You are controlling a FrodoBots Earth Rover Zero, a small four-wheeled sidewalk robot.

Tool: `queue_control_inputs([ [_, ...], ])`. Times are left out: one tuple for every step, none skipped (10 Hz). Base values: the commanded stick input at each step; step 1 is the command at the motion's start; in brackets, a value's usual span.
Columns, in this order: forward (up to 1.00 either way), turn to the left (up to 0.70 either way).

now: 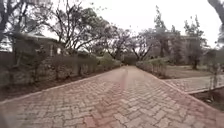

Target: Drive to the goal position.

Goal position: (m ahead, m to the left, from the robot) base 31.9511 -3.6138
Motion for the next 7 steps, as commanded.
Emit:
queue_control_inputs([
  [0.70,-0.13],
  [0.70,-0.04],
  [0.70,0.00],
  [0.70,0.00],
  [0.70,0.00],
  [0.70,0.00],
  [0.70,0.00],
])
